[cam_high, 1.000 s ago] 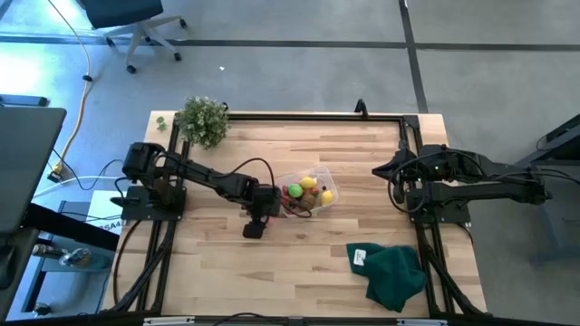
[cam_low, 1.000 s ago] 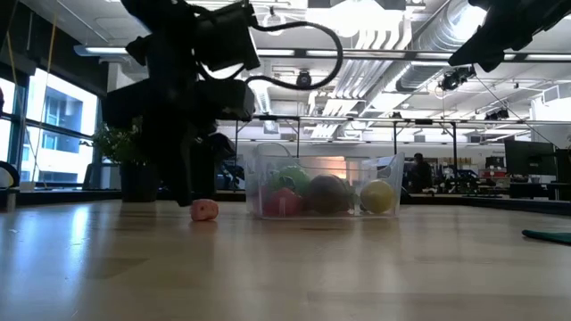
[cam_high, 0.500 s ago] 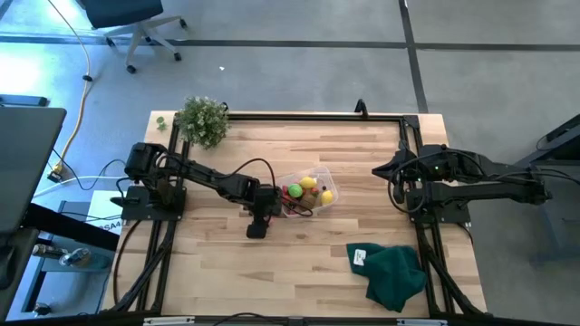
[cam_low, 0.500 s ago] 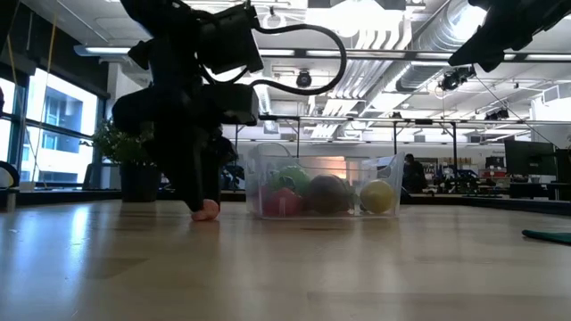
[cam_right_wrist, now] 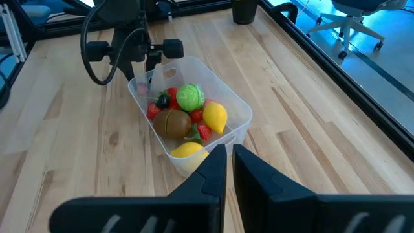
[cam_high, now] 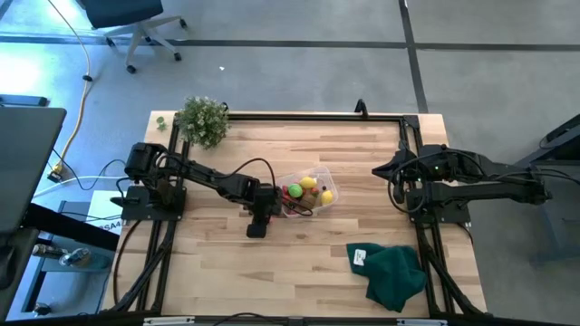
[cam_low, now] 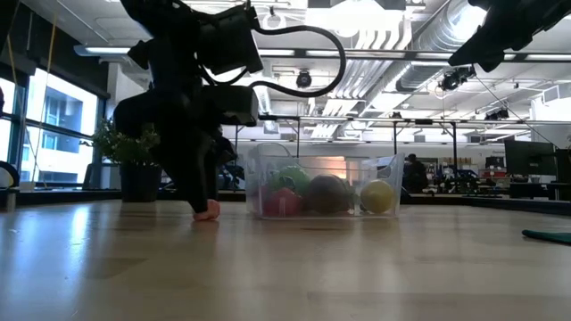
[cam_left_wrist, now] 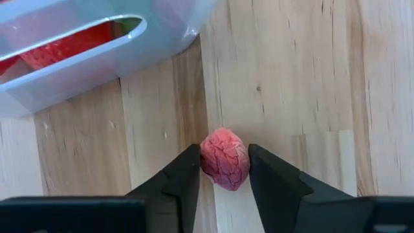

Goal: Pick and placing Produce into tupperware
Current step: Put the pink peach into the transparent bin

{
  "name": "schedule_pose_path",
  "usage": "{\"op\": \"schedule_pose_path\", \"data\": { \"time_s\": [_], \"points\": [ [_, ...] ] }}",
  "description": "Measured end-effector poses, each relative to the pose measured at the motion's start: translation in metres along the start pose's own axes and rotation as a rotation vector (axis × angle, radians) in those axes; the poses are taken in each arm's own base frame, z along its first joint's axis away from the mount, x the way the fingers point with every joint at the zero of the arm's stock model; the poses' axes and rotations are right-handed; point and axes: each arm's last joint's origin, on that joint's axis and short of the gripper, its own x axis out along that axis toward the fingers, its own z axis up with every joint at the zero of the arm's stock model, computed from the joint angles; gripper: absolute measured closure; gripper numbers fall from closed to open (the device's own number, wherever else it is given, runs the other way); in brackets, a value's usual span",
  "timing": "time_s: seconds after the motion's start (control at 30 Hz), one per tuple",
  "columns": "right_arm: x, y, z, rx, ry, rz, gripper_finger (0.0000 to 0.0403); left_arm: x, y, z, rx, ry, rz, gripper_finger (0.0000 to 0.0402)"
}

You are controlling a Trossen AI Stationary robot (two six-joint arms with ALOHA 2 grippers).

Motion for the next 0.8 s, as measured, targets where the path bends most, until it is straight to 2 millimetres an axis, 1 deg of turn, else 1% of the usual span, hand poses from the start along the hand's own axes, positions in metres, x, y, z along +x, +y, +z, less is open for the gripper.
{"op": "schedule_pose_path", "data": {
  "time_s": [0.2, 0.4, 0.6, 0.73, 0.8],
  "points": [
    [0.000, 0.000, 0.000, 0.000, 0.000, 0.000, 0.0384, -0.002, -0.001, 0.000, 0.001, -0.006, -0.028, 0.0313],
    [0.000, 0.000, 0.000, 0.000, 0.000, 0.000, 0.0384, -0.015, -0.004, 0.003, 0.014, -0.051, -0.094, 0.0337],
    [0.000, 0.000, 0.000, 0.000, 0.000, 0.000, 0.0384, -0.044, -0.011, 0.009, 0.051, -0.165, -0.201, 0.0334],
    [0.000, 0.000, 0.000, 0.000, 0.000, 0.000, 0.0384, -0.072, -0.014, 0.021, 0.084, -0.360, -0.217, 0.0330],
    [0.000, 0.000, 0.000, 0.000, -0.001, 0.000, 0.0384, -0.087, -0.013, 0.030, 0.104, -0.491, -0.201, 0.0329]
  ]
}}
